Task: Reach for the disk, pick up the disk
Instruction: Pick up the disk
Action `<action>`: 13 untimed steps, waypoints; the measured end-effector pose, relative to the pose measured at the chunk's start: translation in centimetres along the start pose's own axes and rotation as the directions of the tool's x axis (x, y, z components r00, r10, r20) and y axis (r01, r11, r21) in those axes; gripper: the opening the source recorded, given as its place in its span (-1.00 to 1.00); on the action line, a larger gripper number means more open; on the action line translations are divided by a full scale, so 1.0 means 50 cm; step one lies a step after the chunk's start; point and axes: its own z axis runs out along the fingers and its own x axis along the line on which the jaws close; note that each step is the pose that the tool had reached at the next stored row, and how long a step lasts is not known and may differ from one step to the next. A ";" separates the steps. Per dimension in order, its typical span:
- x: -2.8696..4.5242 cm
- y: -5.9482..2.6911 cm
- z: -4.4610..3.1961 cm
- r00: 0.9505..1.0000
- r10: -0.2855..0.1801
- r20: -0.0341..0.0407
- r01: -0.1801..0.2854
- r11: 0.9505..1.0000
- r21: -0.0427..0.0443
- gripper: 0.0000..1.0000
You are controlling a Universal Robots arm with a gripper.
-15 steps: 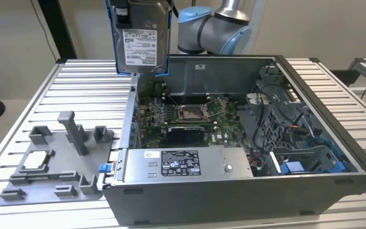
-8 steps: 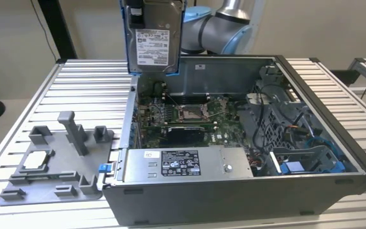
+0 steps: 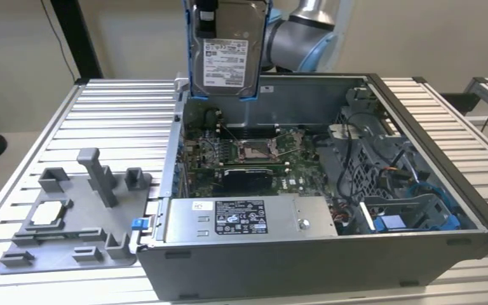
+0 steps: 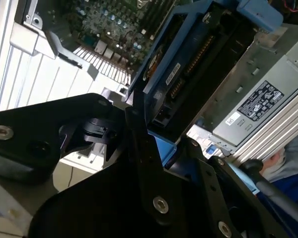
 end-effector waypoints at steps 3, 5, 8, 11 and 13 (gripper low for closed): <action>0.000 -0.023 0.000 1.000 0.000 0.000 0.000 1.000 -0.003 -1.00; -0.001 -0.038 -0.001 1.000 0.000 0.000 0.000 1.000 -0.005 -1.00; -0.001 -0.059 -0.001 1.000 -0.001 0.000 0.001 1.000 -0.007 -1.00; -0.001 -0.079 -0.002 1.000 -0.001 0.000 0.001 1.000 -0.010 -1.00; -0.002 -0.092 -0.002 1.000 -0.001 0.000 0.001 1.000 -0.011 -1.00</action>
